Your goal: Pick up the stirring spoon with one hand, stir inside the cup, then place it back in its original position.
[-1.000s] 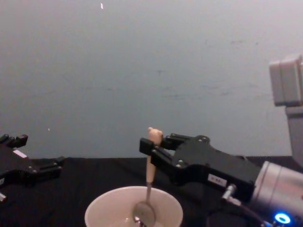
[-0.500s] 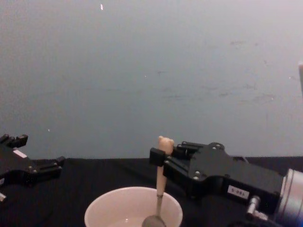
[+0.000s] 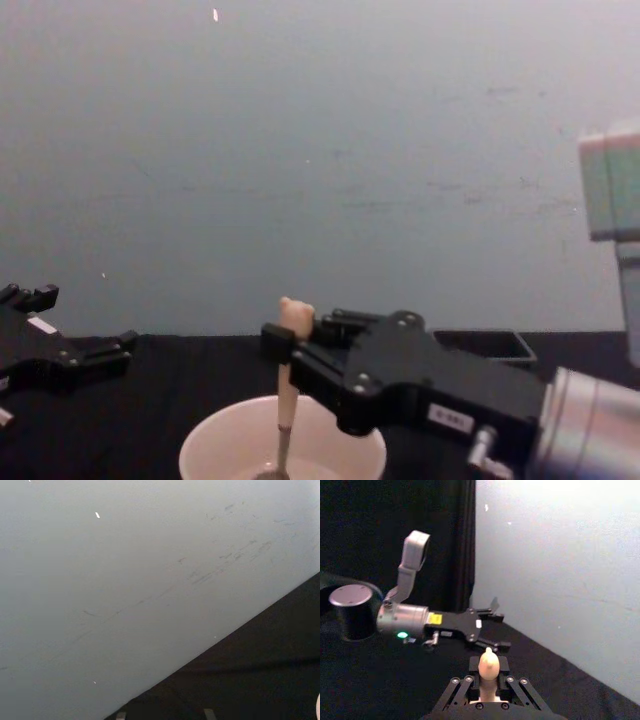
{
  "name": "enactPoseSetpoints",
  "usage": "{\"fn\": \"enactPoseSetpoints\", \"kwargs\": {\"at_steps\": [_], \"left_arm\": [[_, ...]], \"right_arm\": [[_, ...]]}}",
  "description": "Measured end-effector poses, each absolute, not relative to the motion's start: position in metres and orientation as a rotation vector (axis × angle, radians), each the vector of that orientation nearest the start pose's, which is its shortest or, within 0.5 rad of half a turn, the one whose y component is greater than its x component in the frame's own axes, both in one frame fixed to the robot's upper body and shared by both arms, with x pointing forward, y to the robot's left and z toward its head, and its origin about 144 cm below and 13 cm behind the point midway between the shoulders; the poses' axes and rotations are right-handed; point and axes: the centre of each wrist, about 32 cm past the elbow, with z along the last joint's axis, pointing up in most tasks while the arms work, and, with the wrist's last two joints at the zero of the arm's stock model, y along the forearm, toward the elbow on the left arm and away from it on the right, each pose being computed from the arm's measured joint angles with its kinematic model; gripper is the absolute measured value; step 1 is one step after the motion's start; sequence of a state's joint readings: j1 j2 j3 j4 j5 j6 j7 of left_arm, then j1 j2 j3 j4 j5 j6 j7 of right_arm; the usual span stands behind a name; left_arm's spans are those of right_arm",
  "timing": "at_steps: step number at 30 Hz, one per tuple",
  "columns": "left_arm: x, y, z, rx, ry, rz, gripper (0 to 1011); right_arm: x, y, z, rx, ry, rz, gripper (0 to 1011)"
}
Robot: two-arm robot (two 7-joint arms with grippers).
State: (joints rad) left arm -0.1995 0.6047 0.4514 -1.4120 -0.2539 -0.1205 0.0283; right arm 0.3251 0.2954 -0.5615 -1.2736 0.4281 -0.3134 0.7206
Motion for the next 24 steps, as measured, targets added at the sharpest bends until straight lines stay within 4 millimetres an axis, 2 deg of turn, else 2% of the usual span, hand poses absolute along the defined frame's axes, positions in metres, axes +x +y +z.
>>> {"fn": "enactPoseSetpoints", "kwargs": {"at_steps": [6, 12, 24], "left_arm": [[0.489, 0.31, 1.14, 0.304, -0.285, 1.248, 1002], [0.489, 0.31, 1.14, 0.304, -0.285, 1.248, 1001], [0.489, 0.31, 1.14, 0.304, -0.285, 1.248, 1001]], "right_arm": [[0.528, -0.173, 1.129, 0.125, -0.132, -0.479, 202], [0.536, -0.173, 1.129, 0.118, -0.142, -0.526, 202], [0.536, -0.18, 1.129, 0.106, -0.147, -0.55, 202]]}}
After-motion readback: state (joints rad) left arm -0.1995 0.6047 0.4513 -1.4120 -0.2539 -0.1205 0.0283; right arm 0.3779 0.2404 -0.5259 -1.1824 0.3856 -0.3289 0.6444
